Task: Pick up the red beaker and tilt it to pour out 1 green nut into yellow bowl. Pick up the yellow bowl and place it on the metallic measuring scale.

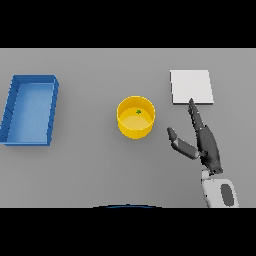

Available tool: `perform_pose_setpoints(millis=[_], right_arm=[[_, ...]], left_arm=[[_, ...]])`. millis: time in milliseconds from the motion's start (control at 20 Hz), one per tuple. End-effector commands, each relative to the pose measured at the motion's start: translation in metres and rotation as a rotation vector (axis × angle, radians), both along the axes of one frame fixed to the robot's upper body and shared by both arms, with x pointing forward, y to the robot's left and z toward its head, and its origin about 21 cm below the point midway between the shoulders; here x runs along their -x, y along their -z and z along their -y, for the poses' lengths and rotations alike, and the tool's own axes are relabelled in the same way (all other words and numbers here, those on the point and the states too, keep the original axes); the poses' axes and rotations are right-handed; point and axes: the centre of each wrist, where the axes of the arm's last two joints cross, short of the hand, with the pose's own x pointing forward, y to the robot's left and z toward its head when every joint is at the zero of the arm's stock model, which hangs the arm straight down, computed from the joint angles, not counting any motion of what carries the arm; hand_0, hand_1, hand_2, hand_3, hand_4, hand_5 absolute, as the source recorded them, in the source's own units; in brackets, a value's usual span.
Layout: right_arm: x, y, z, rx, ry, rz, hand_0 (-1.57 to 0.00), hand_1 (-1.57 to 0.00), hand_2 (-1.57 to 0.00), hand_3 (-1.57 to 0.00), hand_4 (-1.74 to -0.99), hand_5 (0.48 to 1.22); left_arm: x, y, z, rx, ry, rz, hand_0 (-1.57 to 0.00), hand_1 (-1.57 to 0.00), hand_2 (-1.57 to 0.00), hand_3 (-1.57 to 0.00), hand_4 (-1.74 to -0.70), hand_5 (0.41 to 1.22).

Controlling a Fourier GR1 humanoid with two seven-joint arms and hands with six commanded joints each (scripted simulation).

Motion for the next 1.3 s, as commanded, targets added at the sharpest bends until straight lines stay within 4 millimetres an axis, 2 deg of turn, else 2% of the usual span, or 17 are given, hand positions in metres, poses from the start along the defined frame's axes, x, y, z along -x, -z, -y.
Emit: perform_pose_setpoints(millis=[0,100,200,250,400,500,700,750,800,850,900,1000,1100,1250], right_arm=[[0.000,0.000,0.002,-0.004,-0.008,0.011,0.00,0.00,0.00,0.00,-1.138,0.648],[-0.001,0.002,0.000,-0.011,-0.014,0.010,0.00,0.00,0.00,0.00,-1.129,0.659],[0.002,0.004,0.001,-0.022,-0.020,0.014,0.00,0.00,0.00,0.00,-1.131,0.669],[0.003,0.004,0.000,-0.008,-0.017,0.024,0.00,0.00,0.00,0.00,-1.141,0.673],[0.001,0.004,0.000,0.010,-0.016,0.027,0.00,0.00,0.00,0.00,-1.166,0.676],[-0.001,0.001,0.003,0.009,-0.014,0.027,0.00,0.00,0.00,0.00,-1.174,0.676],[0.004,0.006,0.002,-0.004,-0.017,0.022,0.00,0.00,0.00,0.00,-1.157,0.671],[0.005,0.004,0.003,-0.008,-0.018,0.024,0.00,0.00,0.00,0.00,-1.155,0.669],[0.002,0.004,0.000,-0.009,-0.014,0.018,0.00,0.00,0.00,0.00,-1.155,0.670],[0.003,0.005,0.001,-0.010,-0.016,0.024,0.00,0.00,0.00,0.00,-1.153,0.670],[0.005,0.005,0.000,-0.009,-0.017,0.031,0.00,0.00,0.00,0.00,-1.151,0.670],[0.006,0.006,-0.001,-0.004,-0.015,0.026,0.00,0.00,0.00,0.00,-1.150,0.671],[0.005,0.005,0.002,-0.011,-0.009,0.022,0.00,0.00,0.00,0.00,-1.155,0.670],[0.008,0.005,0.002,0.010,-0.005,0.030,0.00,0.00,0.00,0.00,-1.156,0.665]], left_arm=[[0.004,0.010,-0.007,0.053,-0.053,0.000,-1.57,-1.57,-1.57,-1.57,-1.74,1.221],[0.012,0.031,-0.018,0.127,-0.102,-0.013,-1.57,-1.57,-1.57,-1.57,-1.74,1.221],[0.026,0.061,-0.024,0.177,-0.131,-0.020,-1.57,-1.57,-1.57,-1.57,-1.74,1.221],[0.034,0.079,-0.024,0.202,-0.140,-0.029,-1.57,-1.57,-1.57,-1.57,-1.74,1.221],[0.057,0.109,-0.023,0.275,-0.168,-0.032,-1.57,-1.57,-1.57,-1.57,-1.74,1.221],[0.073,0.122,-0.022,0.295,-0.170,-0.035,-1.57,-1.57,-1.57,-1.57,-1.74,1.151],[0.090,0.130,-0.017,0.319,-0.228,-0.066,-1.57,-1.57,-1.57,-1.57,-1.74,0.925],[0.093,0.128,-0.018,0.331,-0.241,-0.077,-1.57,-1.57,-1.57,-1.57,-1.66,0.868],[0.098,0.130,-0.015,0.330,-0.219,-0.085,-1.57,-1.57,-1.53,-1.53,-1.52,0.818],[0.102,0.123,-0.015,0.322,-0.149,-0.088,-1.47,-1.34,-1.28,-1.32,-1.37,0.774],[0.106,0.122,-0.016,0.341,-0.114,-0.112,-1.17,-1.07,-1.02,-1.05,-1.23,0.737],[0.110,0.120,-0.018,0.413,-0.055,-0.156,-0.75,-0.69,-0.65,-0.67,-1.05,0.683],[0.111,0.118,-0.020,0.354,-0.047,-0.222,-0.48,-0.44,-0.42,-0.43,-0.92,0.651],[0.110,0.120,-0.021,0.277,-0.053,-0.281,-0.25,-0.22,-0.21,-0.22,-0.83,0.627]])
